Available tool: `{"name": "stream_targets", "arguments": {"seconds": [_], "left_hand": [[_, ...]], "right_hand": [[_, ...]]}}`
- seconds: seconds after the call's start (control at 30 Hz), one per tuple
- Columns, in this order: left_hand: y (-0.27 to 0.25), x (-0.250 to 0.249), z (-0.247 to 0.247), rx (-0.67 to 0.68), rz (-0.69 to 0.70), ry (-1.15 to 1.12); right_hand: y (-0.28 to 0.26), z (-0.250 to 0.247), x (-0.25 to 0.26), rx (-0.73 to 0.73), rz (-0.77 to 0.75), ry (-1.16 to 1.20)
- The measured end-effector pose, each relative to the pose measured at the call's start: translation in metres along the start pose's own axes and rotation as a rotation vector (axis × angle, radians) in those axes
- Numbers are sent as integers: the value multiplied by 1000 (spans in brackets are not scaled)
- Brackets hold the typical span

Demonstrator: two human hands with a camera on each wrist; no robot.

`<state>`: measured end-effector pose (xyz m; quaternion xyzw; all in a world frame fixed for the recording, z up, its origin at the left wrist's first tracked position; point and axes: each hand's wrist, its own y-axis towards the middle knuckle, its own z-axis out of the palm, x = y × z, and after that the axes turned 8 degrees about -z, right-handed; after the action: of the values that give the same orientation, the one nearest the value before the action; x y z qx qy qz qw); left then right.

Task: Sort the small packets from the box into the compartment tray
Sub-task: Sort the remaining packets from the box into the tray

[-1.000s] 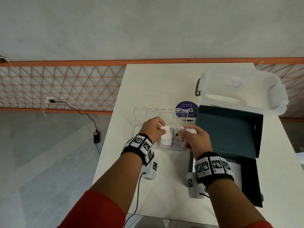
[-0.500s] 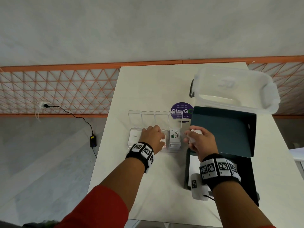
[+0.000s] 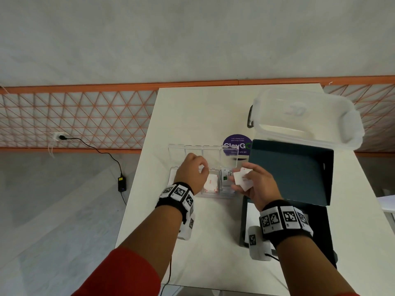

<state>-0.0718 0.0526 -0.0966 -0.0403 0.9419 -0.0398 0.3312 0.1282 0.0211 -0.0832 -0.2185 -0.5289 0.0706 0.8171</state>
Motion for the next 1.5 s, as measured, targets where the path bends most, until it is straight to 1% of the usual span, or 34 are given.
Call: {"name": "stream_targets", "arguments": {"seconds": [0.07,0.13,0.2,0.23,0.3,0.4,0.47,0.53,0.63,0.73,0.8,0.87,0.9,0.97,1.03,1.07,1.13,1.23,1.33,1.37,1.5], "left_hand": [[0,-6,-7,28,-40,-177],[-2,-14,-11,152,-52,-321],[-5,-21,-13,290,-33,-341],[-6,-23,-14,333,-23,-328],[-5,-25,-16,354,-29,-352],[-4,-24,-21,364,-81,-462],[-4,-23,-25,366,-90,-471],[-2,-21,-28,326,-80,-428],[-1,-17,-33,306,-85,-342],[-2,-16,-34,336,-65,-295],[-3,-15,-34,390,-39,-268],[-3,-13,-34,417,-48,-293],[-2,-10,-33,392,-71,-312],[-1,-5,-30,275,-138,-314],[0,-3,-24,178,-195,-247],[0,-2,-21,160,-212,-211],[-1,-1,-12,167,-235,-165],[-2,2,3,213,-248,-100],[-3,4,14,295,-184,51],[-3,4,17,305,-157,114],[-5,7,23,288,-93,232]], "right_hand": [[-2,5,-3,16,-7,-78],[-5,9,-6,31,-16,-158],[-8,13,-9,48,-21,-188],[-10,14,-9,51,-22,-192],[-12,17,-9,63,-14,-197],[-14,20,-8,106,26,-251],[-16,23,-9,127,36,-279],[-16,26,-10,110,11,-274],[-13,26,-10,25,-50,-261],[-12,27,-11,6,-74,-288],[-13,28,-11,18,-63,-302],[-14,30,-12,30,-53,-290],[-14,30,-12,27,-49,-277],[-12,31,-13,-2,-27,-229],[-8,29,-13,-38,16,-156],[-7,28,-13,-47,35,-124],[-5,25,-13,-54,52,-78],[-5,20,-13,-62,51,-62],[-3,15,-11,-54,34,-51],[-2,13,-11,-53,28,-51],[-4,5,-12,-62,32,-84]]}}
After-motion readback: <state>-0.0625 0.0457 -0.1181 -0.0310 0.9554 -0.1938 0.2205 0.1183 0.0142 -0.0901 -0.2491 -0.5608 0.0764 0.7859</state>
